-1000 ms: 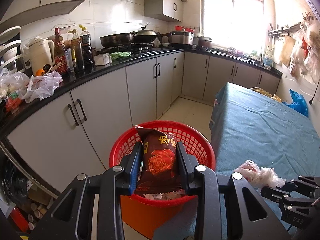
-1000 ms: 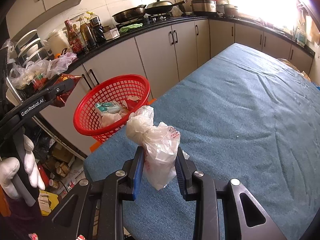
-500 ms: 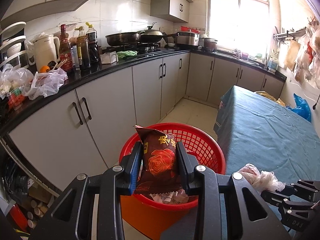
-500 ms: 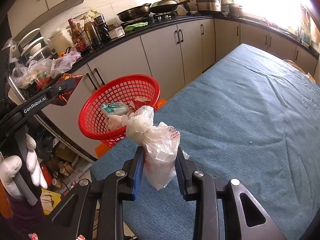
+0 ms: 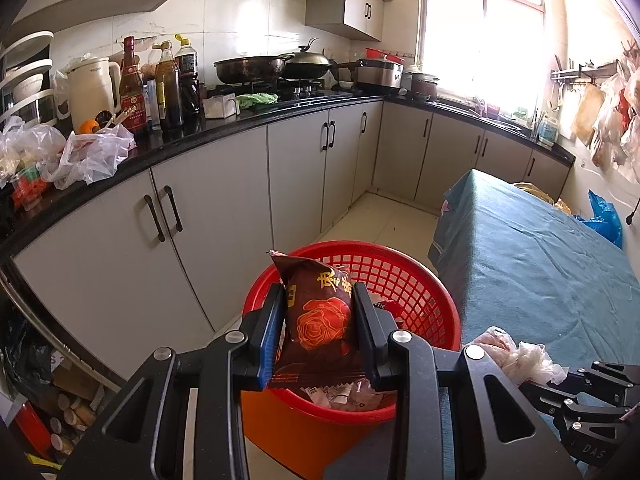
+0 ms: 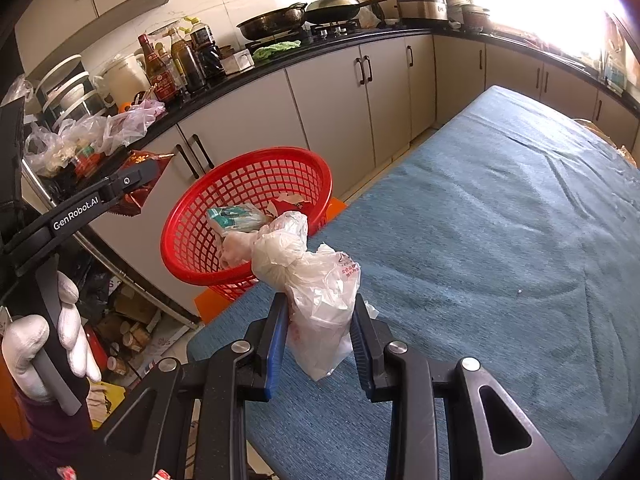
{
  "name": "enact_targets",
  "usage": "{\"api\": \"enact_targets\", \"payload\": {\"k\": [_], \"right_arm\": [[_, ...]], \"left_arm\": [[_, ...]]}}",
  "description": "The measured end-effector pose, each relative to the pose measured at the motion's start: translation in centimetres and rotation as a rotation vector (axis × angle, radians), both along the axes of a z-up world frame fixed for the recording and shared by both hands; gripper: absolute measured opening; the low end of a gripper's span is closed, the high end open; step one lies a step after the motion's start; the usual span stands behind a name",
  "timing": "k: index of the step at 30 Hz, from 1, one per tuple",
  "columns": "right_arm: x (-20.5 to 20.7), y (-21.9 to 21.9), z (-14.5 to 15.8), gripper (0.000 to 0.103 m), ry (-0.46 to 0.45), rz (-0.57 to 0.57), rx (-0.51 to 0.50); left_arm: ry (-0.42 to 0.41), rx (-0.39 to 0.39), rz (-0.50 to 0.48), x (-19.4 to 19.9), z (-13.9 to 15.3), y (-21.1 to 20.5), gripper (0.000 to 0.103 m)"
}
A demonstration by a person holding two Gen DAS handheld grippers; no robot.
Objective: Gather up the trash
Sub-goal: 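Lower the red snack bag and white plastic bag into the red basket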
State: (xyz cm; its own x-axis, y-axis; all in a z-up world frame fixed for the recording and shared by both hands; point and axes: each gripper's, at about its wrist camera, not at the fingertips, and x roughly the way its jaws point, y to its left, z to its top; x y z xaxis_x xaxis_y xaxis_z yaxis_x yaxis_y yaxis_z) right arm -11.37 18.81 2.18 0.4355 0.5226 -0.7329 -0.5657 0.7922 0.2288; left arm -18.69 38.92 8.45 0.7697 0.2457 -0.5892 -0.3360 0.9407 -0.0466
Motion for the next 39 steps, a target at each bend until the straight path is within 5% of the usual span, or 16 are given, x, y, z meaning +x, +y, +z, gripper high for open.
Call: {"api": "enact_targets", "payload": {"k": [24, 39], "right_arm": [[0.9, 1.6, -1.1, 0.033, 0.028, -0.003, -0.024], [2.6, 3.9, 0.7, 0.033, -0.025, 0.016, -0.042]], "left_arm": [[-0.007, -0.086, 0.023, 0.4, -1.3, 2.3, 0.033], [-0.001, -0.116, 0.028, 1.6, -1.5, 4.3, 0.033]]}}
